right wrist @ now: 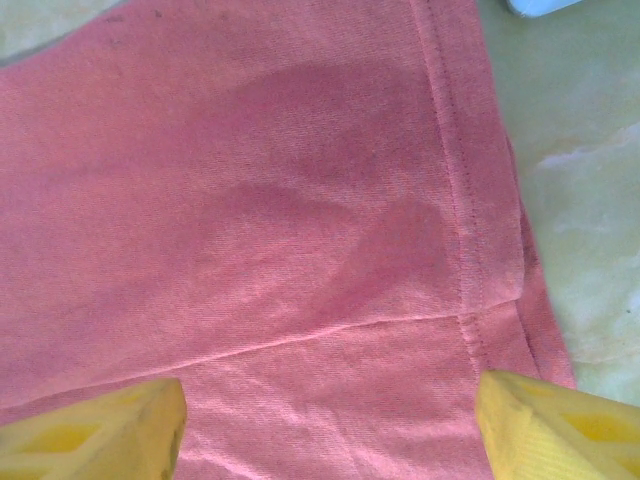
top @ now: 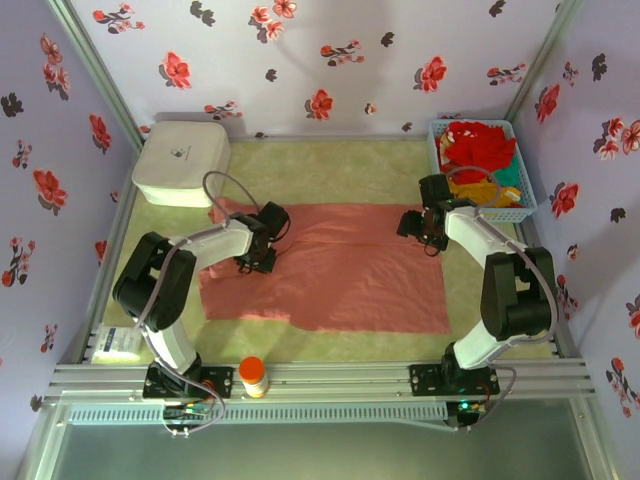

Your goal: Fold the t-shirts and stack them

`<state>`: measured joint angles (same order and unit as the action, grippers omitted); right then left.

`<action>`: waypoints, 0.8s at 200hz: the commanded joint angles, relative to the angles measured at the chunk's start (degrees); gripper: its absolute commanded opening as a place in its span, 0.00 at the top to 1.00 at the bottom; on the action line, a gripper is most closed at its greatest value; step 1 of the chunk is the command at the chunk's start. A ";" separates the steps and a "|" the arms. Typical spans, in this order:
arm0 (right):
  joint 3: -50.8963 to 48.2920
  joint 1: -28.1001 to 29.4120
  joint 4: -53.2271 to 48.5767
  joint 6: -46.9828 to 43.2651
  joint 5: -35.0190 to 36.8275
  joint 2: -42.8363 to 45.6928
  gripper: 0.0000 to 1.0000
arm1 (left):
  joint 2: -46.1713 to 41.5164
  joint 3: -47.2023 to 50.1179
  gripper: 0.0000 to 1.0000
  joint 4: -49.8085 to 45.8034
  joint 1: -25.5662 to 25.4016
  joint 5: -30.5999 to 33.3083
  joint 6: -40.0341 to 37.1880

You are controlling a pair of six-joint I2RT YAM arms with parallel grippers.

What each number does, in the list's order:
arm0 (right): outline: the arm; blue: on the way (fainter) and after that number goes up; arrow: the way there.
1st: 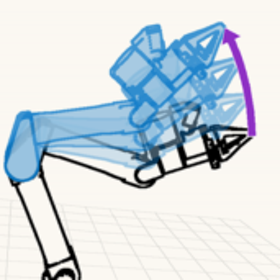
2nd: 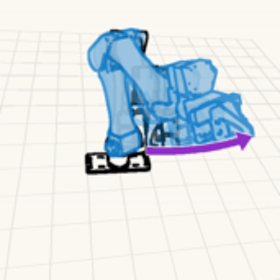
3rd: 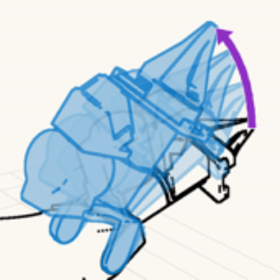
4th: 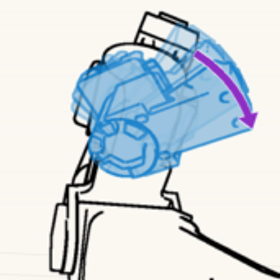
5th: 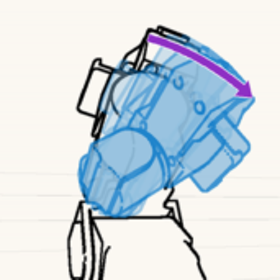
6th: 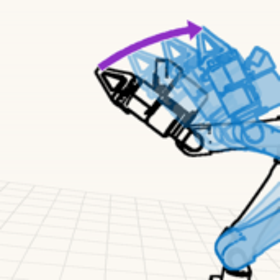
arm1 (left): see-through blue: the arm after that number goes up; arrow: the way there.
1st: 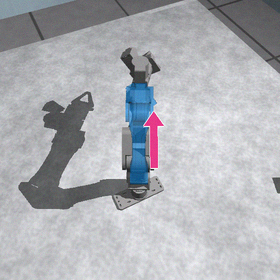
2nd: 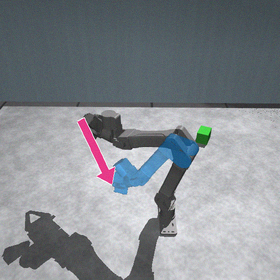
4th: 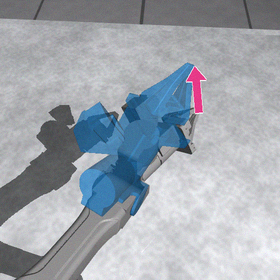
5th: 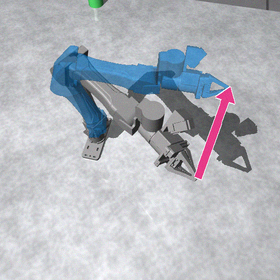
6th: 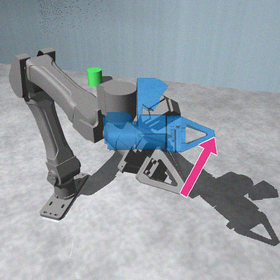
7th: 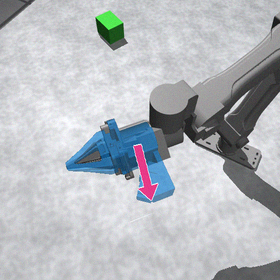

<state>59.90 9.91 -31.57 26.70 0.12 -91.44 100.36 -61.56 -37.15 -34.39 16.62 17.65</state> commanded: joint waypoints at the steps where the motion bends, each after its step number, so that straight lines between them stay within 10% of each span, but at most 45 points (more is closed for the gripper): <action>1: 0.51 0.35 -0.07 1.68 -1.00 1.17 0.24 | 0.72 -2.67 0.74 -1.00 -0.24 5.14 0.47; 63: 0.97 0.35 -0.60 1.20 -0.74 0.89 0.25 | 1.67 -7.37 1.00 -3.53 0.85 6.93 -4.44; 160: 0.92 0.33 -0.33 1.07 -1.44 -0.19 0.26 | 10.10 -21.02 0.87 -7.83 11.28 0.76 -11.87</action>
<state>59.92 9.91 -31.57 27.29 -0.47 -91.44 106.63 -79.64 -43.16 -25.30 19.79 7.97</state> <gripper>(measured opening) 0.741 0.059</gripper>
